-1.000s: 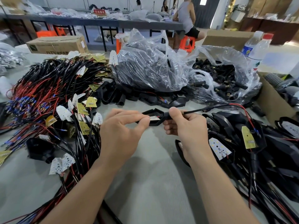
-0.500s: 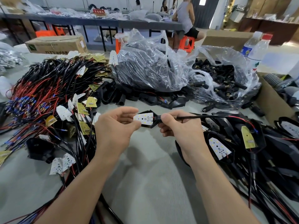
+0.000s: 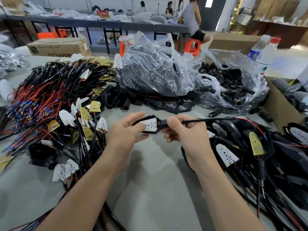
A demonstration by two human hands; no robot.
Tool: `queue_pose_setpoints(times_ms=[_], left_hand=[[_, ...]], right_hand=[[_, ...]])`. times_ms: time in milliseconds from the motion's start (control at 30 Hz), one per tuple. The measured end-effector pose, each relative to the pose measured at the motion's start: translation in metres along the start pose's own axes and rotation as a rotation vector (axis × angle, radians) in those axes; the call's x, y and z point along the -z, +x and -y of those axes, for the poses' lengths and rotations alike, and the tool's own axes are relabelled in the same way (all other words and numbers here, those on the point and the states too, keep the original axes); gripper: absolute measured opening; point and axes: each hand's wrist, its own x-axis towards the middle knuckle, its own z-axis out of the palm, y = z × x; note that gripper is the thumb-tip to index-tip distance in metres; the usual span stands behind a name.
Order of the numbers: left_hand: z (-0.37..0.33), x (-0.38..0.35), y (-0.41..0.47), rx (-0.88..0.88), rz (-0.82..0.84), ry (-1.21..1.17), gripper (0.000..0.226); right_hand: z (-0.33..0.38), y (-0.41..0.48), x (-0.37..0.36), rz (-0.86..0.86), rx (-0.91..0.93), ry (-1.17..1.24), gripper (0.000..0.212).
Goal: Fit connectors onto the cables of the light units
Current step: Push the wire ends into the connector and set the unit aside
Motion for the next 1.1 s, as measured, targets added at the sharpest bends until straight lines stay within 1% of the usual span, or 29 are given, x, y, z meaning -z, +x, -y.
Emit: queue_pose_setpoints(times_ms=[33, 67, 100, 167, 200, 267, 300, 333, 367, 400, 433, 467, 500, 533, 567, 600, 633, 700, 767, 800, 867, 933, 1033, 1100], left_hand=[[-0.003, 0.000, -0.001, 0.106, 0.077, -0.139, 0.028], [-0.004, 0.002, 0.000, 0.168, 0.136, -0.227, 0.024], [-0.005, 0.004, 0.001, 0.197, 0.171, -0.276, 0.023], [-0.005, 0.008, 0.003, 0.195, 0.200, -0.319, 0.022], [-0.005, 0.009, 0.003, 0.193, 0.199, -0.337, 0.022], [-0.003, 0.009, 0.004, 0.197, 0.180, -0.375, 0.024], [-0.002, 0.009, 0.005, 0.199, 0.167, -0.391, 0.023], [-0.002, 0.010, 0.006, 0.201, 0.148, -0.406, 0.022], [-0.002, 0.011, 0.008, 0.202, 0.128, -0.413, 0.024], [-0.002, 0.013, 0.009, 0.204, 0.116, -0.411, 0.027], [-0.002, 0.013, 0.009, 0.203, 0.110, -0.402, 0.027], [-0.002, 0.013, 0.009, 0.204, 0.105, -0.399, 0.025], [-0.002, 0.013, 0.008, 0.206, 0.100, -0.403, 0.022], [-0.003, 0.014, 0.008, 0.210, 0.092, -0.415, 0.019], [-0.003, 0.014, 0.008, 0.216, 0.083, -0.430, 0.018], [-0.004, 0.014, 0.007, 0.221, 0.073, -0.447, 0.016], [-0.004, 0.015, 0.007, 0.220, 0.065, -0.461, 0.015], [-0.005, 0.016, 0.006, 0.201, 0.069, -0.491, 0.017], [-0.007, 0.015, 0.004, 0.168, 0.101, -0.514, 0.023], [-0.009, 0.015, 0.003, 0.142, 0.120, -0.503, 0.024], [-0.013, 0.013, 0.003, 0.081, 0.147, -0.415, 0.023], [-0.017, 0.010, 0.004, 0.046, 0.164, -0.296, 0.020], [-0.027, -0.003, 0.004, 0.072, 0.261, -0.133, 0.009], [-0.033, -0.019, 0.004, 0.097, 0.308, -0.089, 0.008]], right_hand=[[0.001, -0.001, 0.000, 0.011, 0.007, 0.005, 0.018], [0.002, -0.001, 0.000, 0.020, 0.013, 0.004, 0.019], [0.002, -0.001, 0.000, 0.025, 0.018, -0.001, 0.020], [0.002, -0.002, -0.001, -0.005, 0.008, -0.061, 0.023], [0.002, -0.002, -0.001, -0.039, -0.002, -0.162, 0.029], [0.002, -0.003, 0.001, -0.100, 0.003, -0.516, 0.048], [0.003, -0.005, 0.002, -0.136, 0.041, -0.667, 0.057], [0.005, -0.008, 0.002, -0.185, 0.107, -0.760, 0.061], [0.007, -0.010, 0.002, -0.242, 0.205, -0.804, 0.061], [0.012, -0.012, -0.001, -0.306, 0.320, -0.813, 0.054], [0.015, -0.013, -0.004, -0.359, 0.460, -0.798, 0.040], [0.020, -0.013, -0.007, -0.378, 0.606, -0.811, 0.020], [0.022, -0.013, -0.009, -0.358, 0.712, -0.877, 0.009], [0.022, -0.012, -0.012, -0.310, 0.773, -0.977, 0.026], [0.021, -0.010, -0.012, -0.225, 0.767, -1.075, 0.037], [0.022, -0.009, -0.012, -0.173, 0.724, -1.161, 0.040], [0.023, -0.010, -0.012, -0.137, 0.686, -1.217, 0.036], [0.029, -0.011, -0.011, -0.100, 0.630, -1.308, 0.022], [0.042, -0.012, -0.011, -0.074, 0.663, -1.372, 0.013], [0.052, -0.013, -0.011, -0.063, 0.693, -1.384, 0.012], [0.074, -0.014, -0.010, -0.038, 0.756, -1.419, 0.016], [0.099, -0.015, -0.006, 0.000, 0.762, -1.522, 0.015], [0.127, -0.018, 0.011, 0.061, 0.686, -1.736, 0.018], [0.137, -0.026, 0.029, 0.080, 0.588, -1.810, 0.020]])
